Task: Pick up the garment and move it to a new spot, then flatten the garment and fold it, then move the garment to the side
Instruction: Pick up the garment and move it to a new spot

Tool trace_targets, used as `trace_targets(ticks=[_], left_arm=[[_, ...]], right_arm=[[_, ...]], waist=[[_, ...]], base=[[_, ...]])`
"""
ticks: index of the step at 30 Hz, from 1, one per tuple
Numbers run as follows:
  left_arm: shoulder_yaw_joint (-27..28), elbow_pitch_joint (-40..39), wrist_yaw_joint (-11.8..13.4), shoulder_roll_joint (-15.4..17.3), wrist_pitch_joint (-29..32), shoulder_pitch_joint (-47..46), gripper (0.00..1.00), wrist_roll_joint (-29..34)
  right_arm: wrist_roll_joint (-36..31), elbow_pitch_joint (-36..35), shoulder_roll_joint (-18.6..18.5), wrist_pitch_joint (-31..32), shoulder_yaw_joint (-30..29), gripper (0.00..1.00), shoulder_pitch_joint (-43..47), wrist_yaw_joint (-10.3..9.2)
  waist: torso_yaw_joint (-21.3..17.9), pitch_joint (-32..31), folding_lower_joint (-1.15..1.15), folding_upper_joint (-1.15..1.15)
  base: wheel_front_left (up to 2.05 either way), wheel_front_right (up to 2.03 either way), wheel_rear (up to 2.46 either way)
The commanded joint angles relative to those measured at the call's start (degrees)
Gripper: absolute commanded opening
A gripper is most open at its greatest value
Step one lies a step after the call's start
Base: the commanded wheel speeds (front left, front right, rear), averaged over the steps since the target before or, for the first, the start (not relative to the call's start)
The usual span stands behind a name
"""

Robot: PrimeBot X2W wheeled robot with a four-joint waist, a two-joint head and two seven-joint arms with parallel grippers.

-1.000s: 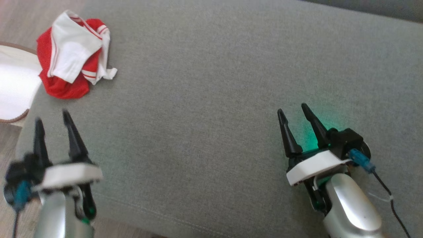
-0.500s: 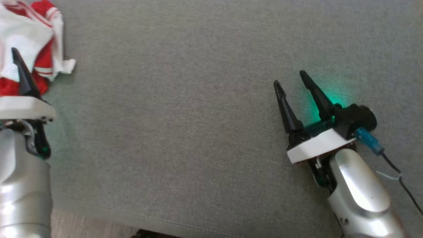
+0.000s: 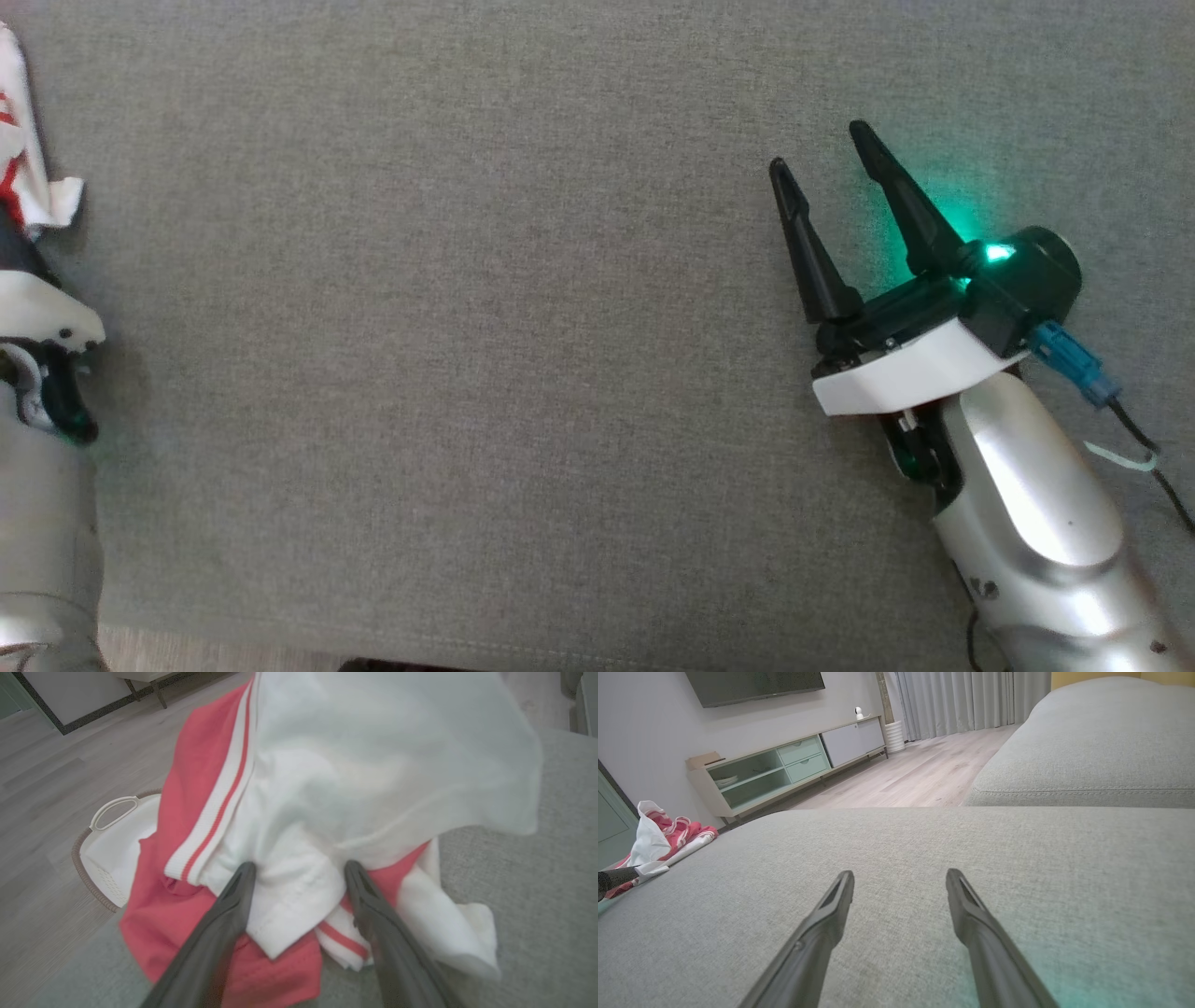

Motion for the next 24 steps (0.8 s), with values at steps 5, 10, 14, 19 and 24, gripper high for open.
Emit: trace_targets(ticks=[5, 10, 14, 19, 24], left_arm=[[0.35, 2.87, -0.98, 3.99, 1.80, -1.94, 0.00, -0.92], [-1.63, 1.75, -2.11, 5.11, -2.34, -3.93, 0.00, 0.52], [-4.97, -2.73, -3.42, 5.87, -4.95, -7.55, 0.00, 3.06], [-9.70, -9.67, -5.10, 4.85, -5.84, -10.33, 0.00, 4.73], [-13.96, -15.85, -5.57, 1.64, -5.76, -10.09, 0.00, 4.40]], right_arm=[[0.66, 1.75, -1.61, 0.15, -0.19, 1.00, 1.78, 0.39], [1.19, 2.30, -0.51, 0.15, -0.11, 1.00, 1.48, 0.39], [1.69, 3.02, 0.67, 0.15, -0.50, 1.00, 1.77, 0.39], [2.71, 4.12, 2.73, 0.15, -1.12, 1.00, 3.04, 0.39], [3.37, 4.88, 4.10, 0.15, -1.77, 1.00, 4.22, 0.39]], waist=[[-0.20, 0.75, 0.00, 0.00], [-0.40, -1.01, 0.00, 0.00], [-0.83, -3.46, 0.00, 0.00], [-3.04, -7.65, 0.00, 0.00], [-6.19, -10.73, 0.00, 0.00]], base=[[0.00, 0.00, 0.00], [0.00, 0.00, 0.00], [0.00, 0.00, 0.00], [0.00, 0.00, 0.00], [0.00, 0.00, 0.00]])
